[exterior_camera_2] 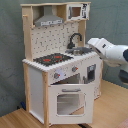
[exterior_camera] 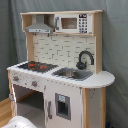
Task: Play with the kitchen
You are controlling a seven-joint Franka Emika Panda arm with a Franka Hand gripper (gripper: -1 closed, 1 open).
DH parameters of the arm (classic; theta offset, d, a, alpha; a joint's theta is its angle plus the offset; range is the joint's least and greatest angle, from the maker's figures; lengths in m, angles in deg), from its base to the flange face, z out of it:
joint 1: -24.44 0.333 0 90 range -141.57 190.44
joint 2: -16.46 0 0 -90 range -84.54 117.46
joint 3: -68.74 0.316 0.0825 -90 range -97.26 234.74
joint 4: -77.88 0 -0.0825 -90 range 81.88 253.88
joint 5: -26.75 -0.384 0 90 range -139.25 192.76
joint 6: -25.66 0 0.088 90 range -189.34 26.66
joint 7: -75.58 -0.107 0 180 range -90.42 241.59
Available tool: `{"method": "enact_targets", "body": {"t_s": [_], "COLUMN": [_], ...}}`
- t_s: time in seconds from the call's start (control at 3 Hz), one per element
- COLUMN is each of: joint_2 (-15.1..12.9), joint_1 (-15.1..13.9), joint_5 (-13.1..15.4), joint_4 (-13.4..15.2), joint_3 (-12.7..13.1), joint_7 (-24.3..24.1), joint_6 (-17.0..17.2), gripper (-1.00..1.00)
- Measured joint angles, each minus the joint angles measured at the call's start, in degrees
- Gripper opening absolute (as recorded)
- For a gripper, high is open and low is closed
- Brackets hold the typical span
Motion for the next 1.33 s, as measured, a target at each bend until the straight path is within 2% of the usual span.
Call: {"method": "enact_targets", "body": {"t_s": [0.67,1.33], "joint_2": [-0.9,-1.8], "joint_1": [4.6,7.6], "joint_5": [-4.3,-8.0], "joint_4": [3.4,8.0], "joint_3": [-3.7,-7.5], "joint_7": [10.3,19.3], "joint_6": [5.6,8.8], "gripper": [1.0,1.0]}}
